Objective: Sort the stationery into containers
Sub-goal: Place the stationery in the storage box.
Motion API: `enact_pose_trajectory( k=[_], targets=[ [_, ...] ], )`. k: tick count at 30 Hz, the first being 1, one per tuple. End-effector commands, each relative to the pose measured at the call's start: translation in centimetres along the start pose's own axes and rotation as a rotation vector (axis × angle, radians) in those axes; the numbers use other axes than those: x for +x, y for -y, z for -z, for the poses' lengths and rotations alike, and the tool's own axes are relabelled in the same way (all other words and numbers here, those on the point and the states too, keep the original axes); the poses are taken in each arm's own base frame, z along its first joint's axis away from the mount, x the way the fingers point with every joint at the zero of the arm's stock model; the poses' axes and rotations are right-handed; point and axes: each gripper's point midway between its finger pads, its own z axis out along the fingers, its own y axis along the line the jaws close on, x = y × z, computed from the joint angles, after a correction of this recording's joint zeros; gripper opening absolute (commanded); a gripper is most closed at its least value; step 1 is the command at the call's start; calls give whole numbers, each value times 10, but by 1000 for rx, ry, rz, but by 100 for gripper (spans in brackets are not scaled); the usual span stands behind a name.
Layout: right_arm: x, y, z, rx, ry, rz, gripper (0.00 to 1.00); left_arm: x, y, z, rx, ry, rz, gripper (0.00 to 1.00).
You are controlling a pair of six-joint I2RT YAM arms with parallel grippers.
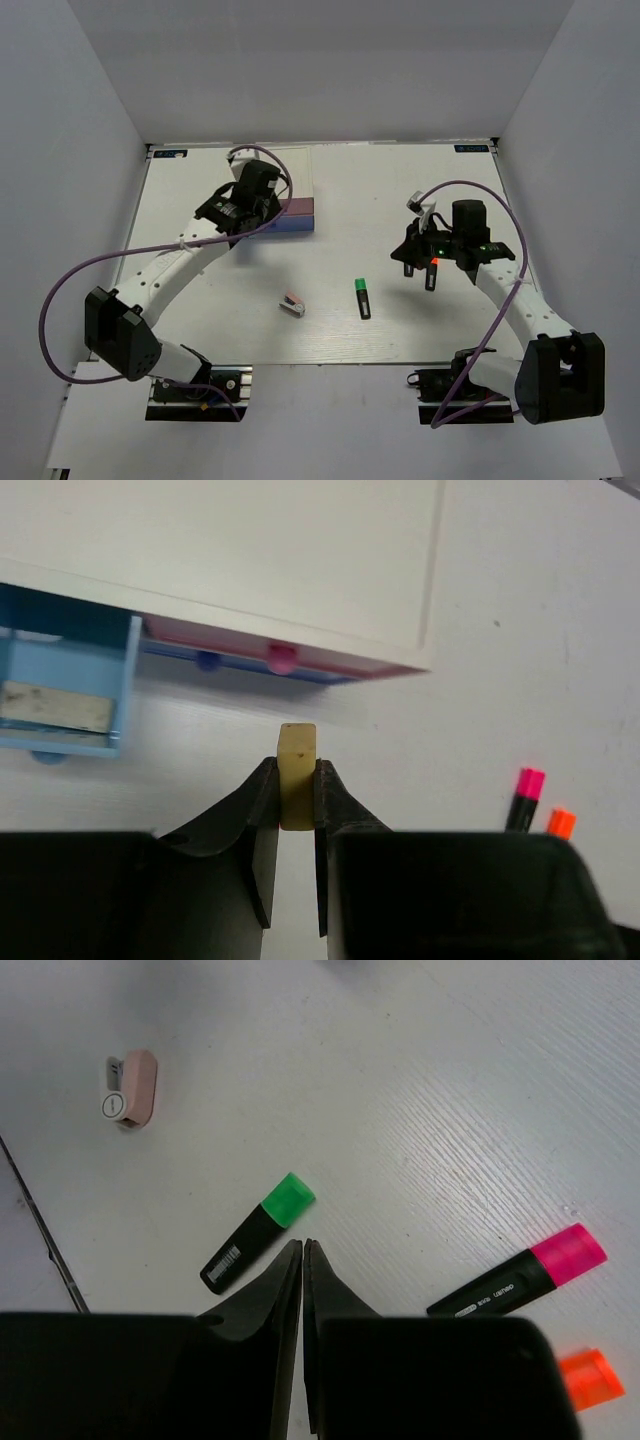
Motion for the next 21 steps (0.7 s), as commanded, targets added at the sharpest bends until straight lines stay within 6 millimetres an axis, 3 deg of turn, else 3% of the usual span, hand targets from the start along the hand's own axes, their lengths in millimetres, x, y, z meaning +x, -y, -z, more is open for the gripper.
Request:
enact_pose_trajectory(
  k=[1,3,8,14,19,21],
  targets=[
    [-10,-7,1,-20,31,55,10,-15,-37,7,-98,16,86,3],
    [-7,-6,0,-21,28,49,10,-24,-56,4,-138,33,118,3],
    [-8,-7,-1,-16,32,55,14,-36,-77,1,-188,41,154,3],
    [-5,-6,-1,-3,26,52,29,-37,-107,-5,-260,42,152,5],
    [-6,-2,-1,9,24,50,34,-32,-112,-11,-266,29,143,24],
    [-7,-2,-2,9,23,53,36,-34,-115,-12,-274,33,150,37]
  ],
)
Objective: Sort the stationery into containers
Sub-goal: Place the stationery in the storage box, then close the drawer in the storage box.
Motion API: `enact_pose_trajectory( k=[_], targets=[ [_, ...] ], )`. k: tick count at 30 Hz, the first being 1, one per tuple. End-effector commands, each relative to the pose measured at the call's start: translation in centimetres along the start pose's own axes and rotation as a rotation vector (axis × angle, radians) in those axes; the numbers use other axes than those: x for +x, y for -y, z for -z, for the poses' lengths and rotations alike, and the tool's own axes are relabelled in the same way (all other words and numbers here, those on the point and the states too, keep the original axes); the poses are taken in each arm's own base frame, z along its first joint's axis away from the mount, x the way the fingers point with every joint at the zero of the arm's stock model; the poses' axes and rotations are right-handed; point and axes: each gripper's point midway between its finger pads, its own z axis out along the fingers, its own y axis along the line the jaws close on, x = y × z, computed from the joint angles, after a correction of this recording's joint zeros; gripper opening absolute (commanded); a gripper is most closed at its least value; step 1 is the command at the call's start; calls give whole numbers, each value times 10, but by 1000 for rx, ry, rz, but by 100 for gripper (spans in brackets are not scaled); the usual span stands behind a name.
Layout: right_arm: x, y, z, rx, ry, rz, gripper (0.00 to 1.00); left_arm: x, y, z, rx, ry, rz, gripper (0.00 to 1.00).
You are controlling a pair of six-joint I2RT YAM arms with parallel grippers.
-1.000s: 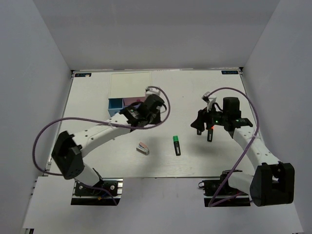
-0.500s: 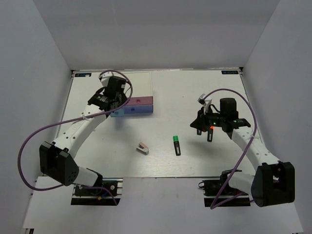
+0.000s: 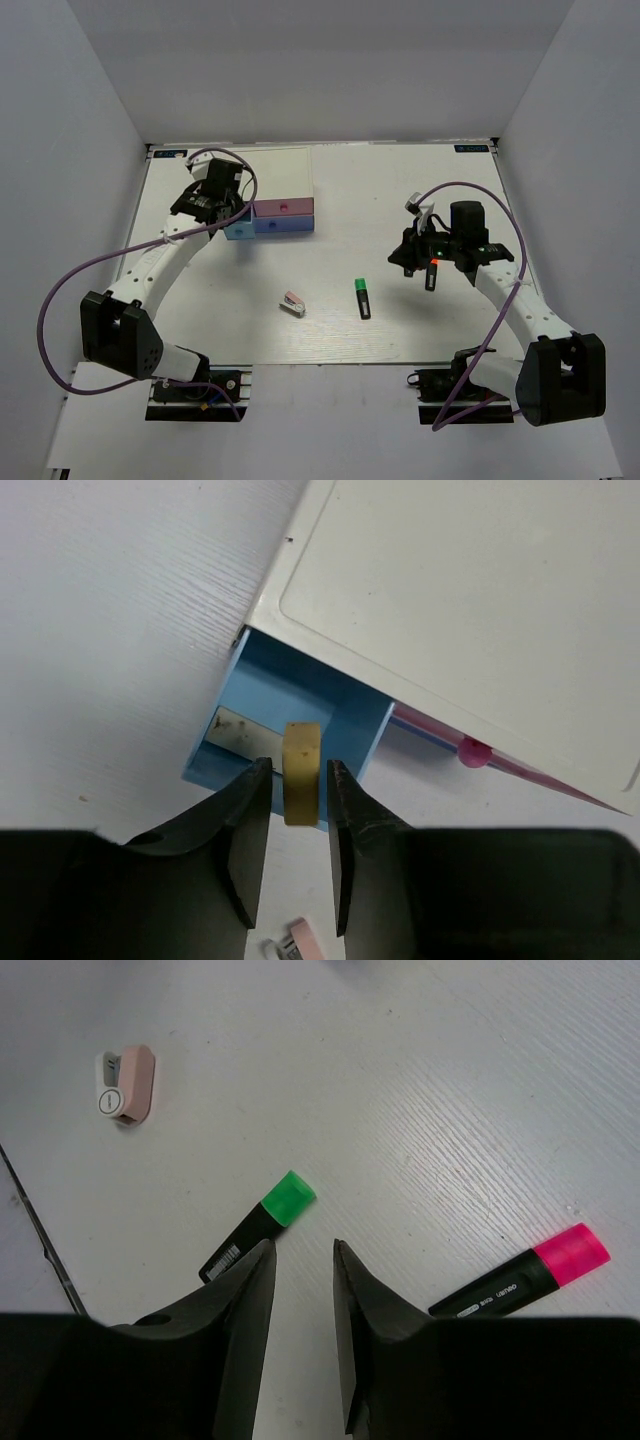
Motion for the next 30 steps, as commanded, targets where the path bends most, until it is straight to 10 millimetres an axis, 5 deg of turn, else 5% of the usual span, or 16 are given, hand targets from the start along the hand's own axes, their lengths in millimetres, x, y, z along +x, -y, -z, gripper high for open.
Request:
enact_pose_trajectory(
  k=[1,7,11,14,15,16,19,21,25,30],
  targets=[
    [-8,1,1,10,28,44,36,-12,-1,7,17,40,18,40],
    [-6,0,1,7,23,41,37,-20,5,7,40,48,15,57],
    [-7,1,2,10,23,47,43,-32,17,21,107,66,26,58],
    [-7,-3,2,-15,27,51,90,-34,21,43,188,67,6,29],
    [-7,-2,2,-15,35,47,90,-22,16,45,195,37,-3,12],
    [-8,-3,2,-17,38,57,90,-24,14,57,224,50,6,5],
    [-7,-6,-1,-39,52,56,90,11,-6,60,224,-27,-18,0],
    [-6,-8,-2,-56,52,46,82,34,-22,63,227,-69,-29,0],
    [-8,-6,-6,-73,39,29,49,65,-33,54,257,-104,-12,15],
    [-7,-3,-8,-76,22,24,46,75,-29,29,261,-112,24,33]
  ],
)
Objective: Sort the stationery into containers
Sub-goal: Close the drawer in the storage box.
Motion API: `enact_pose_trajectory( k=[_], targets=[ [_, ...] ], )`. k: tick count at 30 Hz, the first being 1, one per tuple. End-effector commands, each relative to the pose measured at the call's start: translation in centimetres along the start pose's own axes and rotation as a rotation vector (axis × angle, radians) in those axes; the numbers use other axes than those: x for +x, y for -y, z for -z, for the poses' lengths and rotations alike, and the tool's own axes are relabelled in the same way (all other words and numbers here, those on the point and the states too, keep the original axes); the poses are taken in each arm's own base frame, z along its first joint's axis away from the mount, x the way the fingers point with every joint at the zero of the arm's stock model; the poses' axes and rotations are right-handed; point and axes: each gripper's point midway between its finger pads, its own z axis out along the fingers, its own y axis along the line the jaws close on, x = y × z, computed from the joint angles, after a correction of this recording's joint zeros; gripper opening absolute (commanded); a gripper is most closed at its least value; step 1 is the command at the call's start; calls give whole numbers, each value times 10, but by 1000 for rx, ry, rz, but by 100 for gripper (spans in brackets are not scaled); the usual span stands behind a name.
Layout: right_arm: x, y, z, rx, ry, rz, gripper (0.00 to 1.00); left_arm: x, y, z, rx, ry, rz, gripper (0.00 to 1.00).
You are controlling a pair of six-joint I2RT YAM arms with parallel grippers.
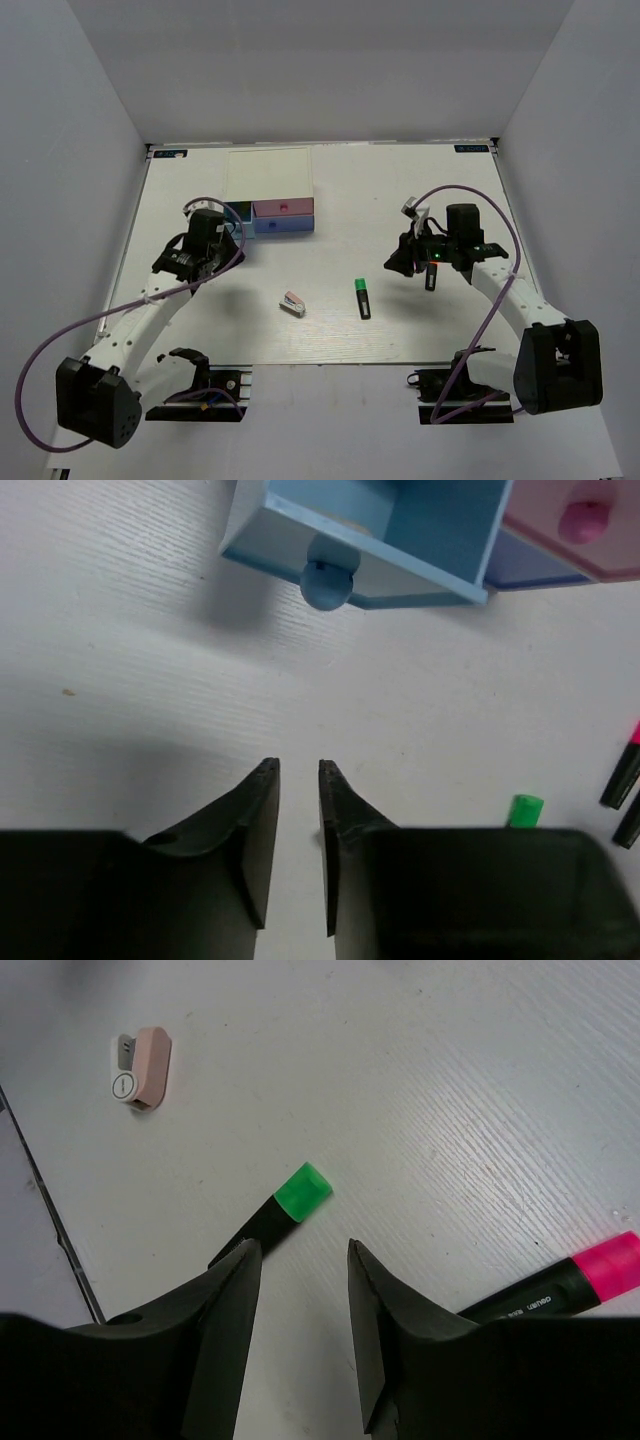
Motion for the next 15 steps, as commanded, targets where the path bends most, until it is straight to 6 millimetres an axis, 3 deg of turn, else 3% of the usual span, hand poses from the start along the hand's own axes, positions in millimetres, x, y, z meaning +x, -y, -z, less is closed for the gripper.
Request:
enact_pose_trajectory(
  k=[1,8,15],
  targets=[
    [-21,-1,3,-11,38,56,46,-20,20,-12,85,62,44,35],
    [-18,1,7,20,36,74,48,-36,22,-43,54,68,78,49],
    [-14,0,10,38,39,79,50,-52,19,-62,46,104,107,49]
  ],
)
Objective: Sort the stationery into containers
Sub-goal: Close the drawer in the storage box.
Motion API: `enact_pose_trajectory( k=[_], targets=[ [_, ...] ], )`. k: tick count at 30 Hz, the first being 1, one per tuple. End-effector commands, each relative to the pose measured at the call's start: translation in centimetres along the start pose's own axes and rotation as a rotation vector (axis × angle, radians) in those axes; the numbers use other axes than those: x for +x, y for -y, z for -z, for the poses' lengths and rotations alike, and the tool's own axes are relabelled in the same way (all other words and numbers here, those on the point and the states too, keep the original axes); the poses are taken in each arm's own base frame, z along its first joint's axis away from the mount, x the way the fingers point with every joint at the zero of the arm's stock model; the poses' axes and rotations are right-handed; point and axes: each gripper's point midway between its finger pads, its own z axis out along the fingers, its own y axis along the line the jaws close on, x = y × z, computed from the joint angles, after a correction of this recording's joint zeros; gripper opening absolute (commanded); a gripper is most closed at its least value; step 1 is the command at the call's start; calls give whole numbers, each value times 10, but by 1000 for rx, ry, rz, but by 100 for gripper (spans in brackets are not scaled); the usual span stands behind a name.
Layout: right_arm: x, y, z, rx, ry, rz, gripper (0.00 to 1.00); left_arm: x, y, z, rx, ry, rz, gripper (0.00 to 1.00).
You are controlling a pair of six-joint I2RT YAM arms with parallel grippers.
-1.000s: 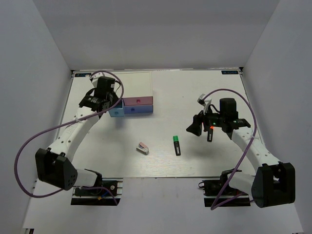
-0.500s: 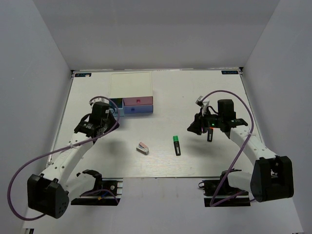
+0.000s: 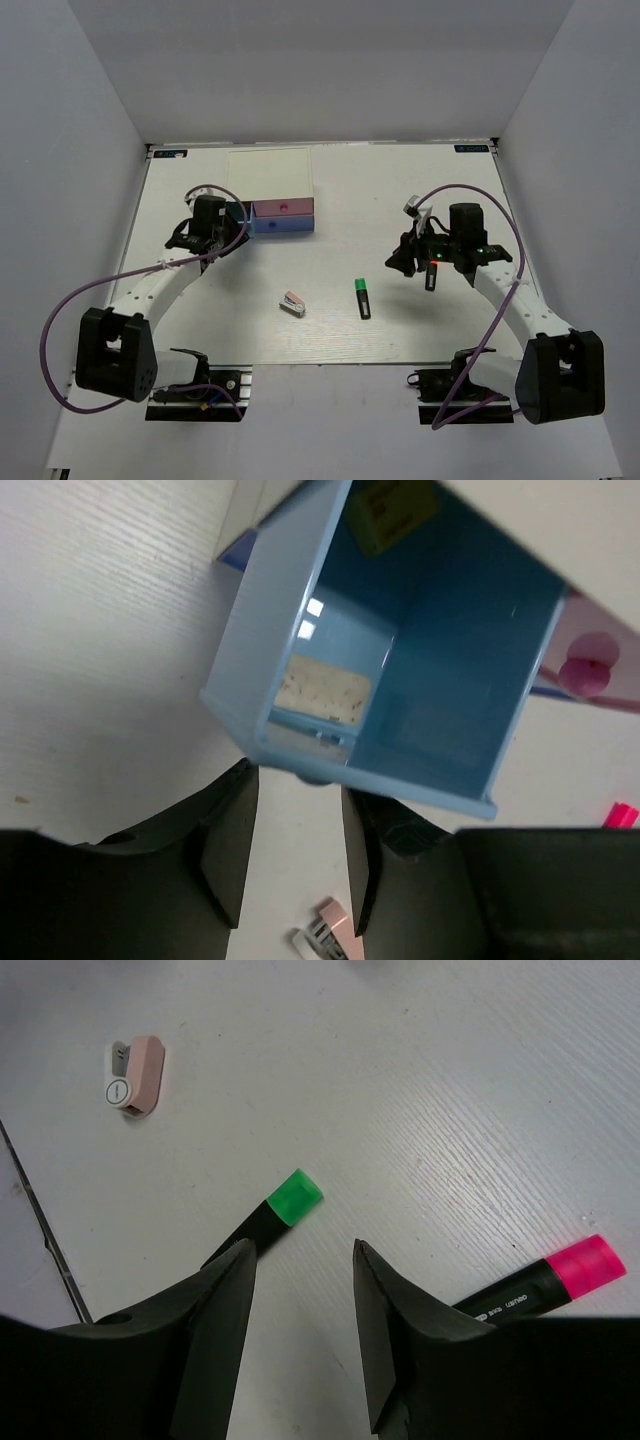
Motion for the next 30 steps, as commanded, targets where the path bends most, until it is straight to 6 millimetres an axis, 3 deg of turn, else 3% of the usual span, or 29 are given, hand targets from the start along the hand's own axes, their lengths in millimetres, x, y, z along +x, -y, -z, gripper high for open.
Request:
enact_pose_trajectory(
  k=[1,9,24,30],
  targets=[
    [-6,1,4,14,17,37,50,-35,24,-1,72,90,31,49],
    [-8,2,2,11,16,41,51,-56,28,-14,85,119,68,49],
    [-10,7,0,19,12,40,51,-69,37,-43,106,113,131,48],
    [-10,8,0,22,9,45,53,-73,42,-46,119,114,131,47]
  ],
)
